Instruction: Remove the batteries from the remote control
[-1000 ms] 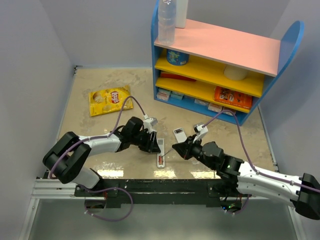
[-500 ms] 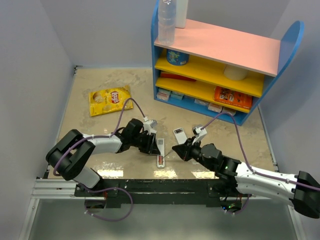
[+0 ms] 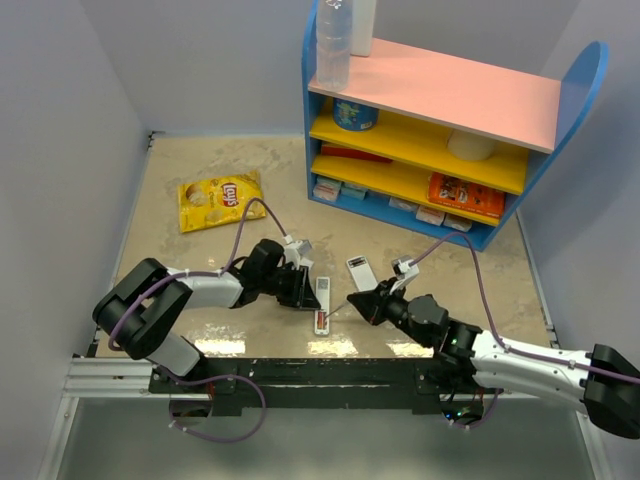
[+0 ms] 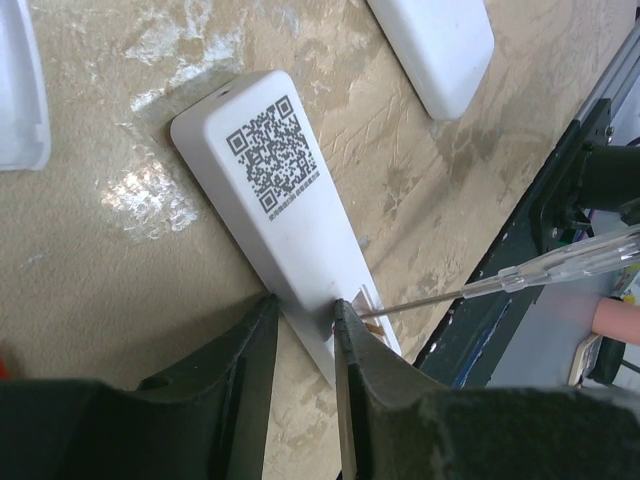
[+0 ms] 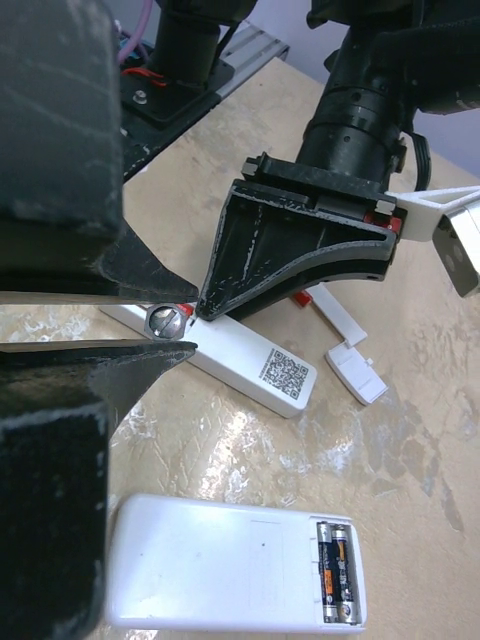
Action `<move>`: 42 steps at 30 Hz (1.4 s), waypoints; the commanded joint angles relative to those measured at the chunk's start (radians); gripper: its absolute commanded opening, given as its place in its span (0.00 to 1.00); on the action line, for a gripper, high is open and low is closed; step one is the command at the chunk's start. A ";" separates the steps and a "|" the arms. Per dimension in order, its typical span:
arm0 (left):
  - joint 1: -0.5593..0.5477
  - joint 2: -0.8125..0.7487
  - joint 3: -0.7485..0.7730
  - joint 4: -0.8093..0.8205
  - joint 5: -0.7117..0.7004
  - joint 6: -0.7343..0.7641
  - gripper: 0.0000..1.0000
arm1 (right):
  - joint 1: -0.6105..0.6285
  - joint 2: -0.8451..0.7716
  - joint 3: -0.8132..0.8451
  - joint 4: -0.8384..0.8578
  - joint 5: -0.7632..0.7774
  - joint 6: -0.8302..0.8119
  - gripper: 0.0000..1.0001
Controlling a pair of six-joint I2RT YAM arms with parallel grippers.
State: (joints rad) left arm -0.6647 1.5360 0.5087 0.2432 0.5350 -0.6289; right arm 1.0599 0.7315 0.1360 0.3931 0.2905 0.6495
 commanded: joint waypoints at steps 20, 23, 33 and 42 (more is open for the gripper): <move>-0.006 0.009 -0.061 0.074 -0.012 -0.055 0.29 | -0.001 -0.063 -0.027 0.041 0.042 0.019 0.00; -0.006 0.012 -0.062 0.087 -0.013 -0.061 0.29 | -0.001 -0.040 -0.032 0.061 0.036 0.027 0.00; -0.006 0.016 -0.087 0.116 -0.010 -0.077 0.29 | -0.001 -0.010 -0.151 0.211 0.064 0.113 0.00; -0.006 0.021 -0.087 0.125 -0.009 -0.081 0.28 | -0.001 -0.104 -0.174 0.155 0.091 0.134 0.00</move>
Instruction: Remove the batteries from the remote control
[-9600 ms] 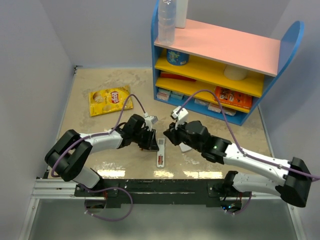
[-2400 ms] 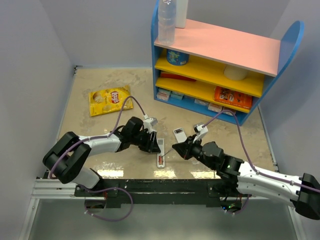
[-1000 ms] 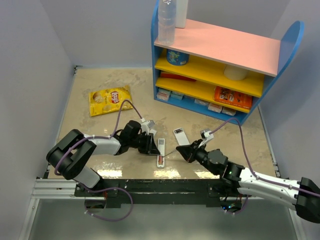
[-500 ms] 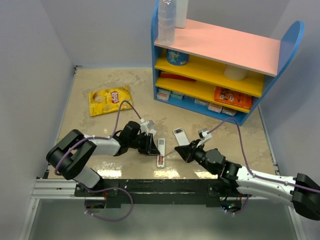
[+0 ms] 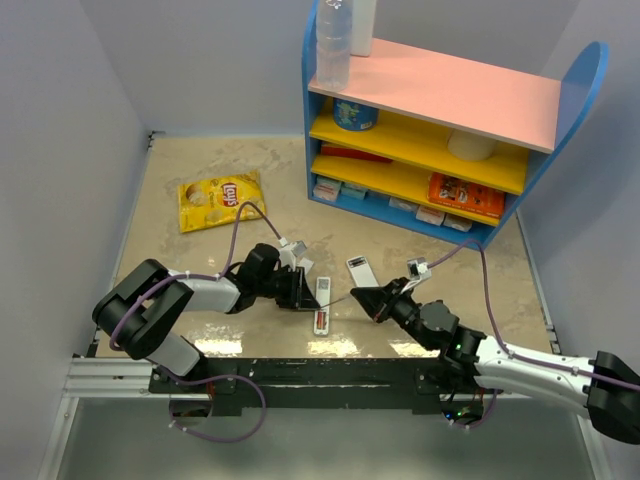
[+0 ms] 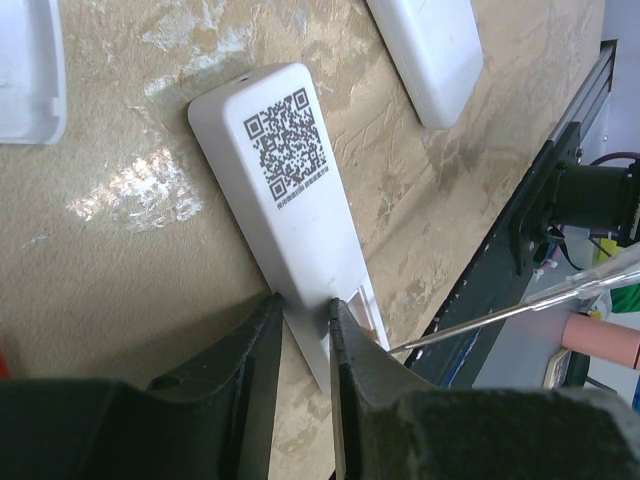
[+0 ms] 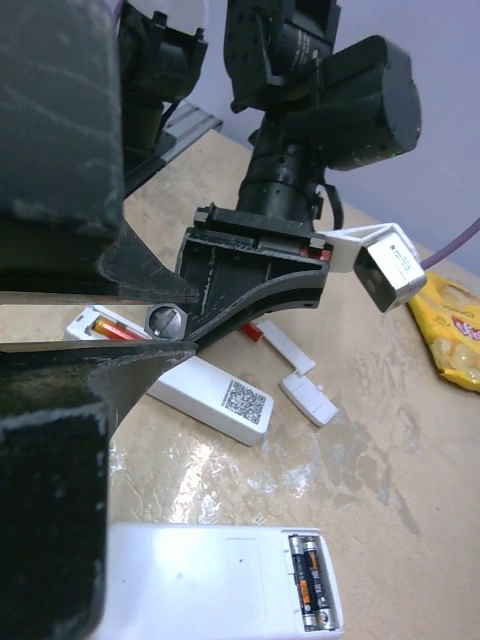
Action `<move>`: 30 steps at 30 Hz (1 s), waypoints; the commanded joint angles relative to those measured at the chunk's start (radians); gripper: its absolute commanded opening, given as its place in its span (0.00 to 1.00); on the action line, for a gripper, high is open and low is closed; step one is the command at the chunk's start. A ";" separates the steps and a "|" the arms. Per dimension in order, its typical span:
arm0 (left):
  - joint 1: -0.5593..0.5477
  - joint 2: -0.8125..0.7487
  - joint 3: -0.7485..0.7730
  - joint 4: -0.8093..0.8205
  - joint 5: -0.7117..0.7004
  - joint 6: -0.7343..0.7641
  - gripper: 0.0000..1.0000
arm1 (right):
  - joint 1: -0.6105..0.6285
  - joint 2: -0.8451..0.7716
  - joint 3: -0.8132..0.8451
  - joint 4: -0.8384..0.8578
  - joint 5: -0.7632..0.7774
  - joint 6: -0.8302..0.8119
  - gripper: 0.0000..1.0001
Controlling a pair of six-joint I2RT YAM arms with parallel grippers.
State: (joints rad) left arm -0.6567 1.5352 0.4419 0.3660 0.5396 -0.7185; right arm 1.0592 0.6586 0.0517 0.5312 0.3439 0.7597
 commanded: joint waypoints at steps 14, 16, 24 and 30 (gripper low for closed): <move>-0.014 0.016 -0.012 -0.010 -0.015 0.010 0.28 | -0.001 0.001 0.036 -0.128 0.007 -0.026 0.00; -0.014 0.014 -0.011 -0.010 -0.013 0.010 0.28 | -0.001 0.015 0.054 -0.140 0.000 -0.036 0.00; -0.015 0.019 -0.012 -0.007 -0.012 0.007 0.28 | -0.001 0.084 0.034 -0.048 -0.022 -0.025 0.00; -0.018 0.028 -0.012 0.007 -0.012 -0.001 0.28 | -0.001 0.101 0.002 0.006 -0.020 -0.002 0.00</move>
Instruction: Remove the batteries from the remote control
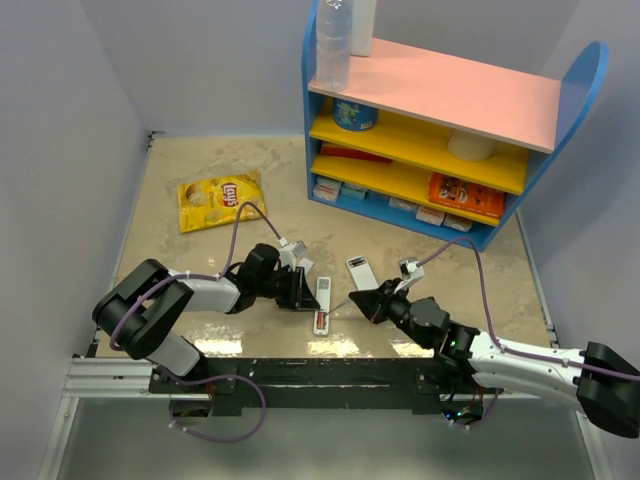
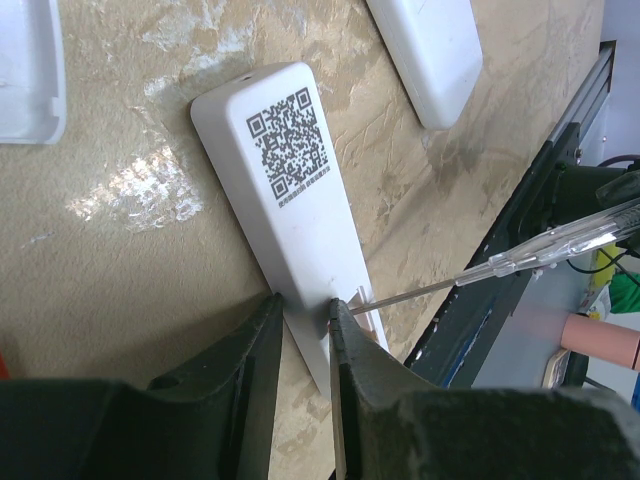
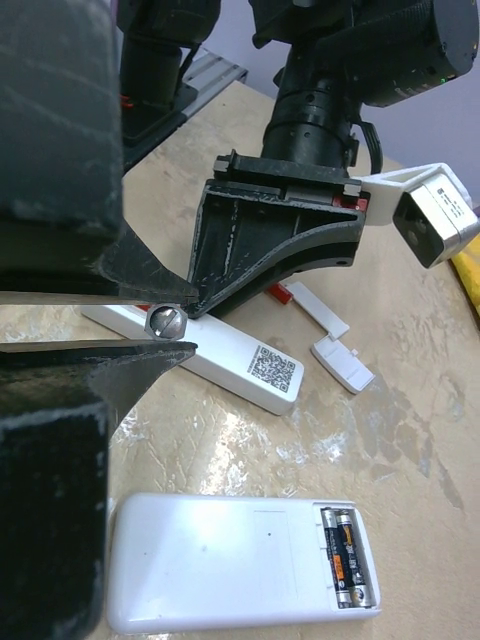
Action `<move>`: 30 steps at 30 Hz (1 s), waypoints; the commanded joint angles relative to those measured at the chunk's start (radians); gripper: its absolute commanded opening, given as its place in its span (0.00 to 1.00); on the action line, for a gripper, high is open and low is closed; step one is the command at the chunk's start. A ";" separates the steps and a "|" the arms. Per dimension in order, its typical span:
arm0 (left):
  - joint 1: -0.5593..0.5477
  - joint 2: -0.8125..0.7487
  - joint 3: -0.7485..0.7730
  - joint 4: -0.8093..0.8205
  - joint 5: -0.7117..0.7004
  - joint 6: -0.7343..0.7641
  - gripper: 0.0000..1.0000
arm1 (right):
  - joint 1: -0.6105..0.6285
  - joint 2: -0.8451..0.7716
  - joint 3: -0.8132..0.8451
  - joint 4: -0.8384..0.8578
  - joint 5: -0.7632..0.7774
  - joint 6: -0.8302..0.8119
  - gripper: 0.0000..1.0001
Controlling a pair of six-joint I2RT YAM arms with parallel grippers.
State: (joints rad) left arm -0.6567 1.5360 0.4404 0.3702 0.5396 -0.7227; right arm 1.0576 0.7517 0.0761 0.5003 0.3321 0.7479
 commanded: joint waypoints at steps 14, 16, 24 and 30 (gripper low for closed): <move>-0.026 0.032 -0.012 0.012 -0.010 -0.007 0.28 | 0.001 -0.031 -0.010 0.023 -0.053 -0.008 0.00; -0.026 0.027 -0.014 0.012 -0.013 -0.007 0.28 | 0.002 -0.020 -0.015 0.040 -0.051 -0.009 0.00; -0.027 0.030 -0.023 0.027 -0.015 -0.017 0.28 | 0.002 -0.002 -0.065 0.135 -0.036 -0.012 0.00; -0.029 0.042 -0.029 0.041 -0.013 -0.024 0.28 | 0.004 -0.021 -0.131 0.167 -0.027 -0.004 0.00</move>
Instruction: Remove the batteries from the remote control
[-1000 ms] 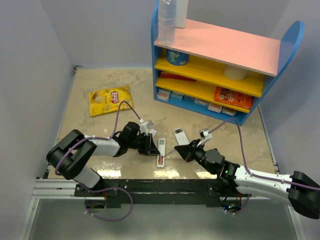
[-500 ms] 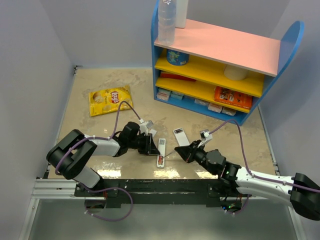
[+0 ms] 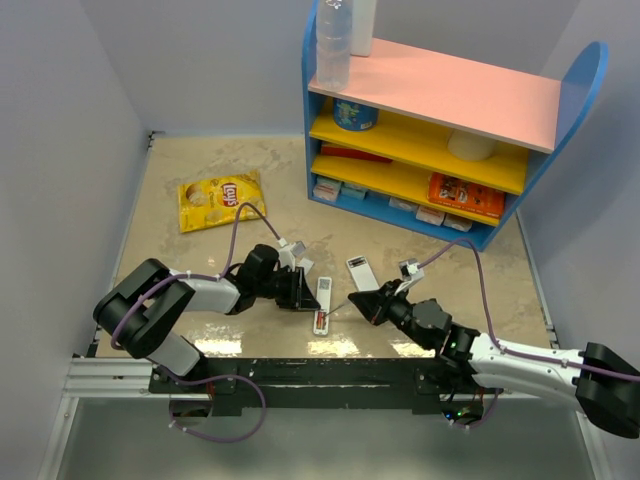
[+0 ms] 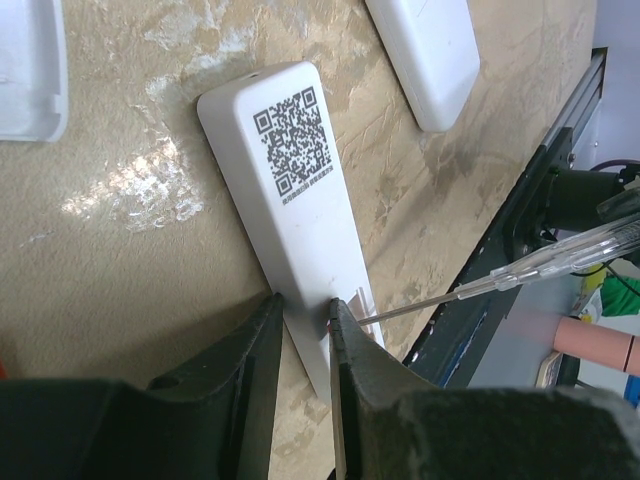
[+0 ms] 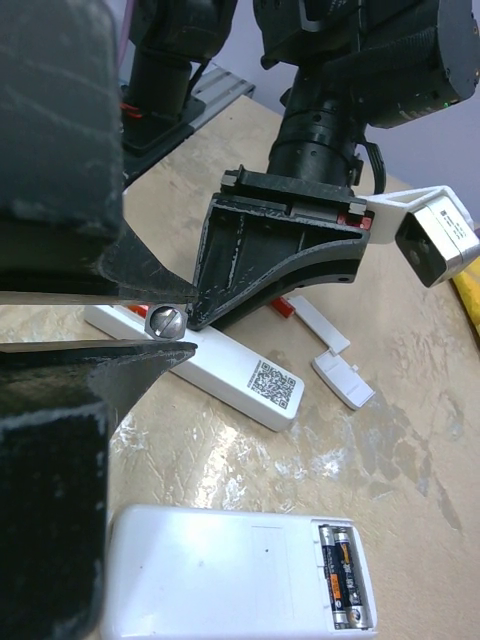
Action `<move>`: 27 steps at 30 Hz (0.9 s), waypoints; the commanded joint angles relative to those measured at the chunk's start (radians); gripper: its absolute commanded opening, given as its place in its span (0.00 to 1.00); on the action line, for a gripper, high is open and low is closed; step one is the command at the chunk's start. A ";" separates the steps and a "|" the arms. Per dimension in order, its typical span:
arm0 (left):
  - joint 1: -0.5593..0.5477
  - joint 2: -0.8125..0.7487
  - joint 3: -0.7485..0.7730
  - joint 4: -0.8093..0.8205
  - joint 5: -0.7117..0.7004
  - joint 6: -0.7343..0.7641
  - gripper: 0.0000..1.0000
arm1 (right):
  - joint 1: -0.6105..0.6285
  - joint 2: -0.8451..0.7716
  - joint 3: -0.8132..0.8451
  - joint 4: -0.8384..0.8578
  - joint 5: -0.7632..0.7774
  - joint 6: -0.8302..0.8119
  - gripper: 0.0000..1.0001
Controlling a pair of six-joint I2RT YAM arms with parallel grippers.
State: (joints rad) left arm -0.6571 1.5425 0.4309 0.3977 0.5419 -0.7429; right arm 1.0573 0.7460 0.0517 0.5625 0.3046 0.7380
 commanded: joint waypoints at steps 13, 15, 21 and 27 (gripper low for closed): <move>-0.032 0.053 -0.024 0.026 -0.017 -0.007 0.27 | 0.082 -0.001 -0.099 0.036 0.056 0.063 0.00; -0.033 0.051 -0.026 0.027 -0.019 -0.007 0.27 | 0.092 0.016 -0.099 0.042 0.056 0.064 0.00; -0.033 0.057 -0.032 0.036 -0.017 -0.012 0.27 | 0.148 0.056 -0.095 0.045 0.102 0.070 0.00; -0.035 0.062 -0.046 0.053 -0.016 -0.016 0.27 | 0.181 0.053 -0.107 -0.019 0.130 0.112 0.00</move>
State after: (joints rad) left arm -0.6571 1.5566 0.4110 0.4549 0.5472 -0.7666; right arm 1.1938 0.7853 0.0452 0.6018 0.4862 0.7643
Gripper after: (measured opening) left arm 0.273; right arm 0.129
